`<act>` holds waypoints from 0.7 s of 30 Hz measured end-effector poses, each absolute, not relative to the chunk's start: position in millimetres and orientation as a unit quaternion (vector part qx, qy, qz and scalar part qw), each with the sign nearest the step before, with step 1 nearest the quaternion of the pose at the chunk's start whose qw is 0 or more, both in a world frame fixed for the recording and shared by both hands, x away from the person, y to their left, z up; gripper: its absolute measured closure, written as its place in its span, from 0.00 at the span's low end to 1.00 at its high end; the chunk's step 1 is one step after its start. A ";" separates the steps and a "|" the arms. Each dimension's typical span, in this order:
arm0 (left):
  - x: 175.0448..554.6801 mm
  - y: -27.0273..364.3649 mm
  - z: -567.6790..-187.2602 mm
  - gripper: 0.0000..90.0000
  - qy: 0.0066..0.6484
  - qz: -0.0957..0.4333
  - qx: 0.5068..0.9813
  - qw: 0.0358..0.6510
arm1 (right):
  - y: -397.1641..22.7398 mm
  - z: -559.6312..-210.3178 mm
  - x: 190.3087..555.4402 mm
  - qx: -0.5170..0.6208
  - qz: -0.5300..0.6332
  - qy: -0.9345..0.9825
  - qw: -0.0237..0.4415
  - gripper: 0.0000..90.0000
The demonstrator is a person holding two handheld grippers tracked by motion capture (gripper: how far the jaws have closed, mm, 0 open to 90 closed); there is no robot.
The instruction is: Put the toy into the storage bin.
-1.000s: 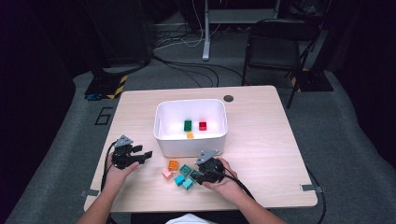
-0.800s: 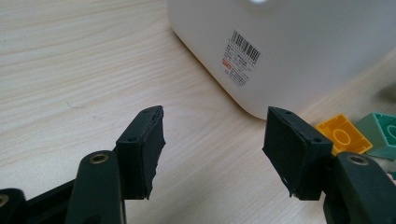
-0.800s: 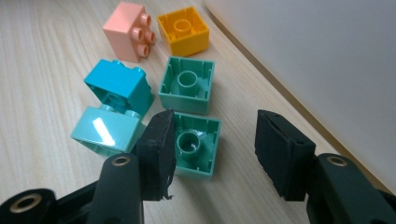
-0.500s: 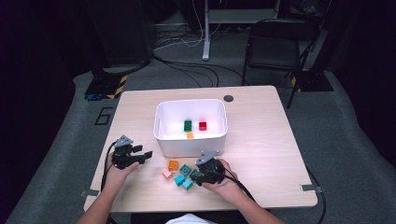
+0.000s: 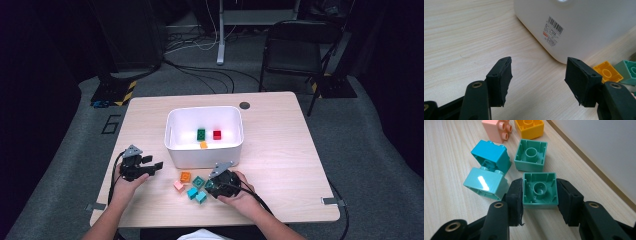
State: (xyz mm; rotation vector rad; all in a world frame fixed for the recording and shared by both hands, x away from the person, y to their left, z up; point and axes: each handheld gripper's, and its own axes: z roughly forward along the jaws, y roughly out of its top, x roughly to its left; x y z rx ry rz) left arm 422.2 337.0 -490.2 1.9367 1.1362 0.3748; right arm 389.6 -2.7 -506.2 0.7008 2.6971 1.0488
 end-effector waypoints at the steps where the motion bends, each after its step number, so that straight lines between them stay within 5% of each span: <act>1: 422.2 336.9 -490.3 0.42 0.453 0.149 0.772 0.419 | -3.0 -505.8 389.3 0.234 0.351 0.903 0.081 0.64; 21: 422.5 335.0 -491.9 0.42 0.457 0.153 0.768 0.423 | -8.6 -462.3 383.5 0.216 0.378 0.897 0.075 0.64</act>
